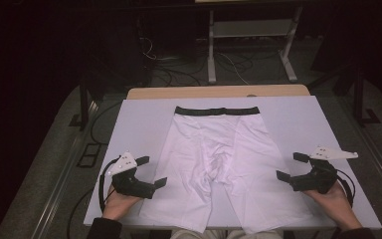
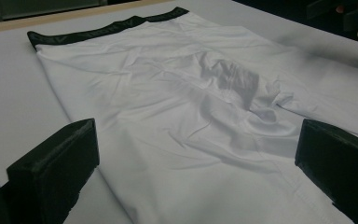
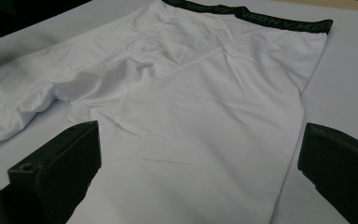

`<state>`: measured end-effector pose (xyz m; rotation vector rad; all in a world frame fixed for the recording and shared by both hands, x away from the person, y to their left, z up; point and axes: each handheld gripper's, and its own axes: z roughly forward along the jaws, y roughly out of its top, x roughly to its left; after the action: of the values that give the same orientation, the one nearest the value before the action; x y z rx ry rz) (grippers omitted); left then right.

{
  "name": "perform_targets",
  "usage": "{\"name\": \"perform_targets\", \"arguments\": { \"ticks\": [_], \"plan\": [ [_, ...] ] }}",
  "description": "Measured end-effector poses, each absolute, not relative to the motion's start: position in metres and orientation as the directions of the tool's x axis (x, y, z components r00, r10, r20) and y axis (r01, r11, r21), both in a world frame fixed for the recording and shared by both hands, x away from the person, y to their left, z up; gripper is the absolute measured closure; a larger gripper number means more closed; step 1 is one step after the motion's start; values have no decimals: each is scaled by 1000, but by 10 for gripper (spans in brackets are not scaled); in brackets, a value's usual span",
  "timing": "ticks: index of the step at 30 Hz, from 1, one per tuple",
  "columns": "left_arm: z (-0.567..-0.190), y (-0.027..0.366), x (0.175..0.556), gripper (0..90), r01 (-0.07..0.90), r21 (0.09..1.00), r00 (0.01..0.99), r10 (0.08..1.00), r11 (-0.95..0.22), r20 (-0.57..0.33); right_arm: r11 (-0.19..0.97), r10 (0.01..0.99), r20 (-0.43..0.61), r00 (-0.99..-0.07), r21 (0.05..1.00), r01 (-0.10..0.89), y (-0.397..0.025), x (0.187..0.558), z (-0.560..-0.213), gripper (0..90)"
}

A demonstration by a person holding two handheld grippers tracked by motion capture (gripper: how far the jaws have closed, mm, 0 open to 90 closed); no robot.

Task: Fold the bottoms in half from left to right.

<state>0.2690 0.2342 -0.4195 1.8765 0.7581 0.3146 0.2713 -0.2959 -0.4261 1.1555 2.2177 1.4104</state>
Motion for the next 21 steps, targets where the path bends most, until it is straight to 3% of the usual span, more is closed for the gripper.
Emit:
{"name": "perform_targets", "arguments": {
  "ticks": [21],
  "plan": [
    [-420, 233, 268, 0, 359, 901, 776, 614, -242, -145, 198, 744, 189, -642, 854, 481, -296, 269, -422, 0]
  ]
}}
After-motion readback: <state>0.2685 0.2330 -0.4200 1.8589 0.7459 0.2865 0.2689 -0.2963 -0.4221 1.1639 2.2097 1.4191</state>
